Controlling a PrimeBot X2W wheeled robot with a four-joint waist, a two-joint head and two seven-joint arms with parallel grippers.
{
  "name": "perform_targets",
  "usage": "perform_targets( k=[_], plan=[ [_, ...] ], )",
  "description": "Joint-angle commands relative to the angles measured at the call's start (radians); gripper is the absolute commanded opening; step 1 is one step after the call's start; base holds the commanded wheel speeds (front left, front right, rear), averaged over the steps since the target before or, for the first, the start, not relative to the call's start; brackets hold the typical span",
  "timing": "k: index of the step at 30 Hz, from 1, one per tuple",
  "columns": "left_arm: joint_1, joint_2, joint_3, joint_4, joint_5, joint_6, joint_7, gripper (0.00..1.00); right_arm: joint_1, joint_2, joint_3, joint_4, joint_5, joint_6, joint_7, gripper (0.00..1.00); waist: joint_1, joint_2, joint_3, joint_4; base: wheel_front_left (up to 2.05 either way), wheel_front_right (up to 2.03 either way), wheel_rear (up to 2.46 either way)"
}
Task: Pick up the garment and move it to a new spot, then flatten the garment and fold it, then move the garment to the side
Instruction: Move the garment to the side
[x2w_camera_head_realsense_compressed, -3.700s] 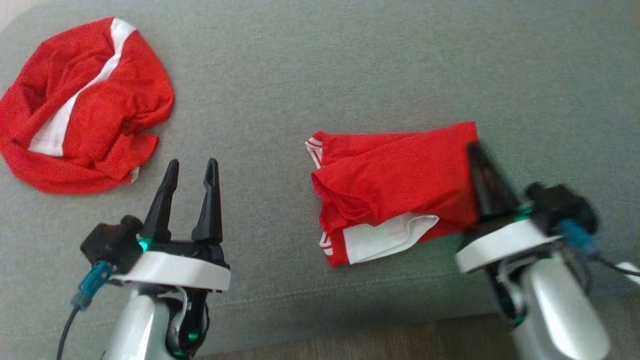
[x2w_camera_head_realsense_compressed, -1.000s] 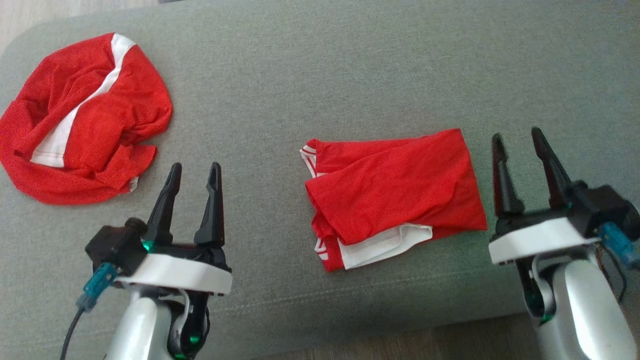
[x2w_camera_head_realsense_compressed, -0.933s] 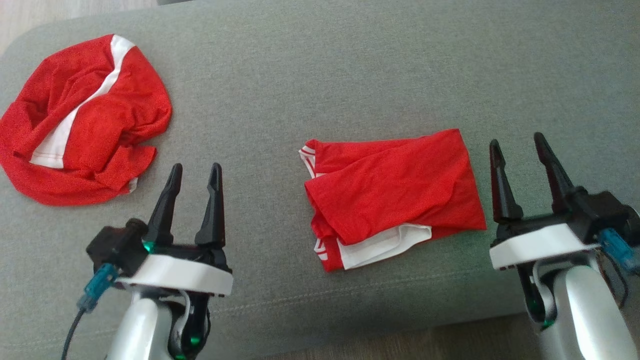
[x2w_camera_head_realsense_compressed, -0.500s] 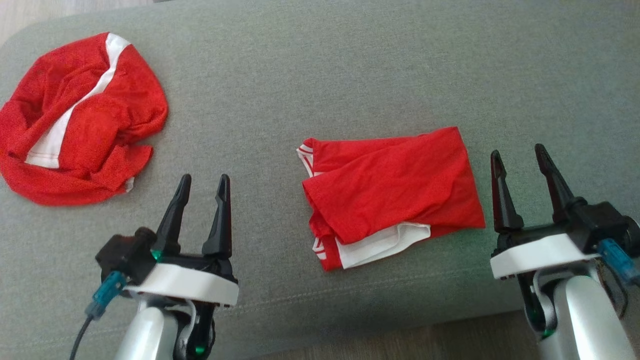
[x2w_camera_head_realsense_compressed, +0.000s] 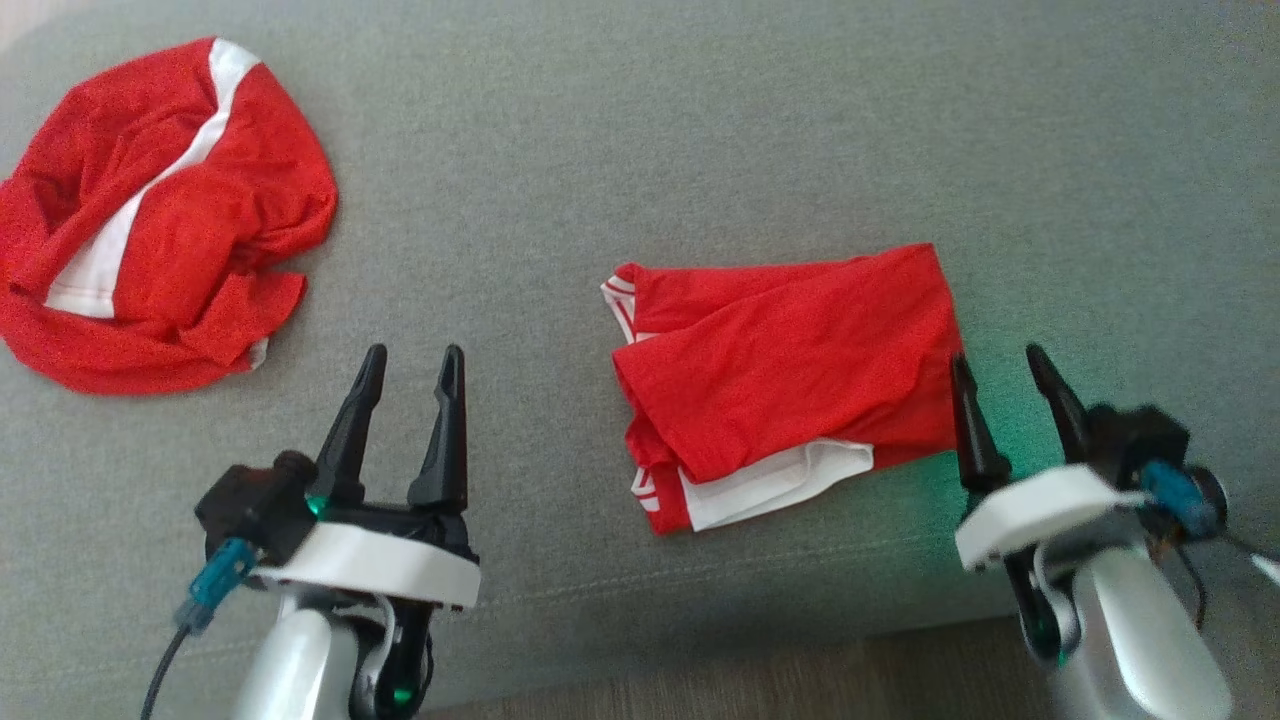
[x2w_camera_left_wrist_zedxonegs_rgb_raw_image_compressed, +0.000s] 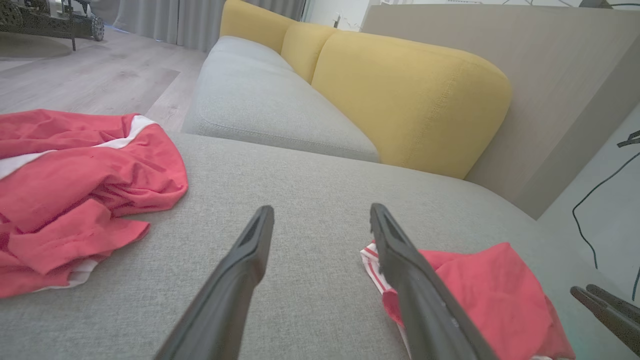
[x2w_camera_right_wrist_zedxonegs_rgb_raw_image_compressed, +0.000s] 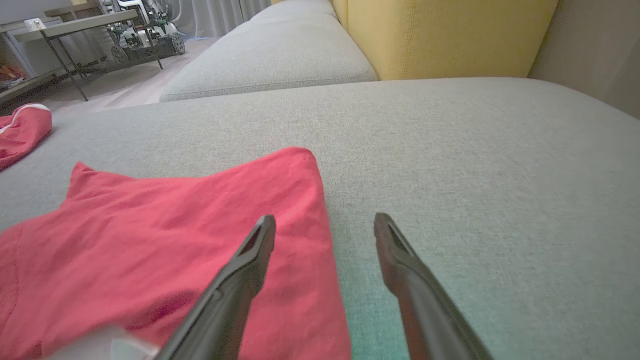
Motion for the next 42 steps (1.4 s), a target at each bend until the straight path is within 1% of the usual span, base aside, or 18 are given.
perform_targets(
  k=[1,9,13,14,18,19,20,22,26,32,37,39,42],
  plan=[
    [-0.048,0.003,0.024,-0.035,0.011,-0.003,-0.008,1.00,-0.069,-0.001,0.028,-0.003,0.020,0.000,-0.009,1.00,0.0000,0.0000,0.018,0.008,0.00,0.00,0.00],
    [-0.080,0.003,0.016,-0.030,0.019,-0.009,-0.008,1.00,-0.179,-0.039,0.057,0.156,0.129,0.000,-0.009,1.00,0.0000,0.0000,0.076,0.045,0.00,0.00,0.00],
    [-0.093,0.003,0.021,-0.028,0.024,-0.013,-0.008,1.00,-0.217,-0.062,0.105,0.242,0.171,0.000,-0.009,1.00,0.0000,0.0000,0.095,0.055,0.00,0.00,0.00],
    [-0.093,0.003,0.021,-0.028,0.024,-0.013,-0.008,1.00,-0.217,-0.062,0.105,0.242,0.171,0.000,-0.009,1.00,0.0000,0.0000,0.095,0.055,0.00,0.00,0.00],
    [-0.100,0.003,0.029,-0.027,0.025,-0.016,-0.008,1.00,-0.247,-0.073,0.171,0.323,0.228,0.000,-0.005,1.00,0.0000,0.0000,0.101,0.058,0.00,0.00,0.00],
    [-0.101,0.003,0.031,-0.027,0.026,-0.016,-0.008,1.00,-0.256,-0.079,0.192,0.338,0.239,0.000,-0.004,0.43,0.0000,0.0000,0.101,0.058,0.00,0.00,0.00],
    [-0.101,0.003,0.033,-0.026,0.027,-0.017,-0.008,1.00,-0.264,-0.087,0.210,0.348,0.246,0.000,-0.005,0.00,0.0000,0.0000,0.101,0.057,0.00,0.00,0.00],
    [-0.103,0.003,0.036,-0.024,0.028,-0.018,-0.008,1.00,-0.278,-0.103,0.236,0.369,0.254,0.000,-0.006,0.00,0.0000,0.0000,0.100,0.056,0.00,0.00,0.00],
    [-0.109,0.003,0.040,-0.027,0.026,-0.017,-0.008,1.00,-0.308,-0.129,0.247,0.380,0.245,0.000,-0.008,0.00,0.0000,0.0000,0.095,0.052,0.00,0.00,0.00],
    [-0.115,0.003,0.042,-0.035,0.026,-0.014,-0.008,1.00,-0.339,-0.160,0.237,0.278,0.144,0.000,-0.009,0.00,0.0000,0.0000,0.091,0.039,0.00,0.00,0.00],
    [-0.122,0.003,0.045,-0.042,0.034,-0.018,-0.008,1.00,-0.381,-0.182,0.268,0.185,0.068,0.000,-0.009,0.00,0.0000,0.0000,0.103,0.020,0.00,0.00,0.00],
    [-0.131,0.003,0.046,-0.044,0.040,-0.020,-0.008,1.00,-0.410,-0.200,0.286,0.168,0.055,0.000,-0.009,0.00,0.0000,0.0000,0.111,0.010,0.00,0.00,0.00],
    [-0.153,0.003,0.047,-0.052,0.052,-0.027,-0.008,1.00,-0.475,-0.239,0.311,0.177,0.044,0.000,-0.009,0.00,0.0000,0.0000,0.134,-0.008,0.00,0.00,0.00]
  ],
)
